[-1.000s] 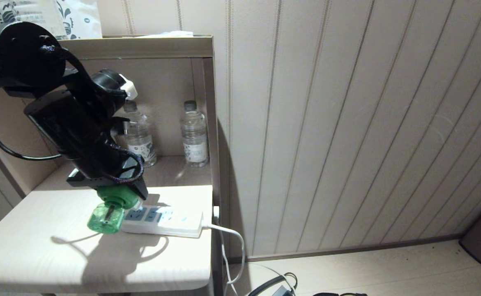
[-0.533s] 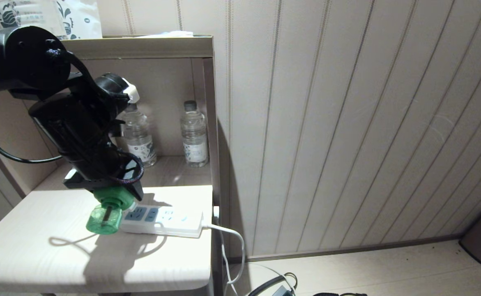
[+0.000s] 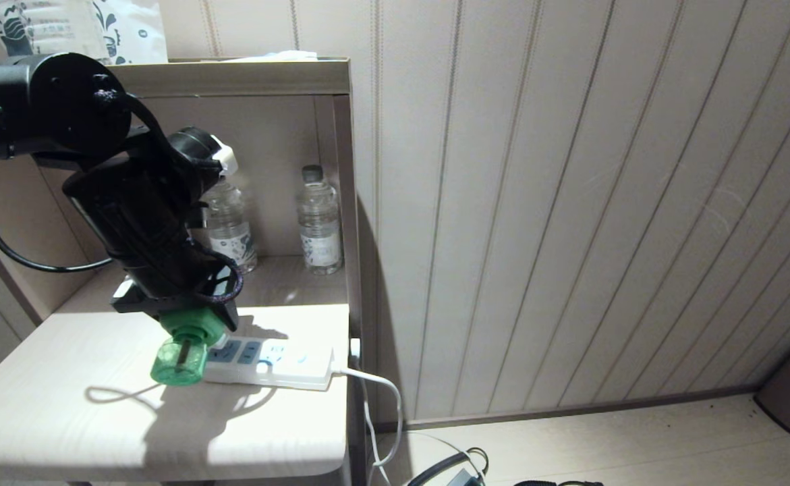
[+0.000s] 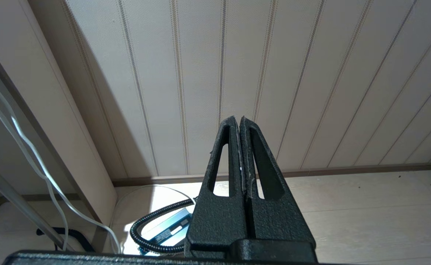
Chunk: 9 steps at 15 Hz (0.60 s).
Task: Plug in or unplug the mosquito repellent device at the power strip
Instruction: Insert the plug into the socket
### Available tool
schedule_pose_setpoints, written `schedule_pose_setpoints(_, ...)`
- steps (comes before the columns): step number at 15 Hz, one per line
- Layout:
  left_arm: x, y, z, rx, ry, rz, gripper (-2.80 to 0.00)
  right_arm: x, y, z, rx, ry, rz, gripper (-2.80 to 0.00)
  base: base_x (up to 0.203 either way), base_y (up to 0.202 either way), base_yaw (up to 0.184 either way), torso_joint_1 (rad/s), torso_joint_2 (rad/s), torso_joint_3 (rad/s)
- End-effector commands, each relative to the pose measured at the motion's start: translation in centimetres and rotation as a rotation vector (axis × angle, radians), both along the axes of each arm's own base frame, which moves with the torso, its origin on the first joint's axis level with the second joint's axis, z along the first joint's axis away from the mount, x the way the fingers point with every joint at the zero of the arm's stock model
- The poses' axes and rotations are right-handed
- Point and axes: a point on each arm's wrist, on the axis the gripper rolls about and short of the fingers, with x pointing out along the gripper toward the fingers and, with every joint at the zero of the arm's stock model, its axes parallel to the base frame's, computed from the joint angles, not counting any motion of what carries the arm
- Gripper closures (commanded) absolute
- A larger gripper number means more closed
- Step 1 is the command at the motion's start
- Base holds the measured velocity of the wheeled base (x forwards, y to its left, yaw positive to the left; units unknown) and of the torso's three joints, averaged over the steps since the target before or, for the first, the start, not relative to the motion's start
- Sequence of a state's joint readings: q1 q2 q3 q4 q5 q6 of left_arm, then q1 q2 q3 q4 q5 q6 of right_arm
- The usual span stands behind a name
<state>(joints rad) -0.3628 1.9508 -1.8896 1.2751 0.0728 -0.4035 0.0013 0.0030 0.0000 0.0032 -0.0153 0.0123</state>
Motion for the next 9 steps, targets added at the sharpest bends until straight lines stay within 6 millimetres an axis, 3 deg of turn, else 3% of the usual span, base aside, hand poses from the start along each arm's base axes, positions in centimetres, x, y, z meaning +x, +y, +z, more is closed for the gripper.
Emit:
schedule_pose_setpoints(1, 0.43, -0.23, -0.59, 0.007, 0.014, 0.008, 0.00, 0.00, 0.00, 0.00, 0.000, 0.000, 0.000, 0.00, 0.000, 0.000, 0.000, 0.000, 0.00, 0.000)
schedule_pose_setpoints(9, 0.94, -0.64, -1.12, 0.026, 0.005, 0.010, 0.00, 0.00, 0.00, 0.00, 0.000, 0.000, 0.000, 0.00, 0.000, 0.000, 0.000, 0.000, 0.00, 0.000)
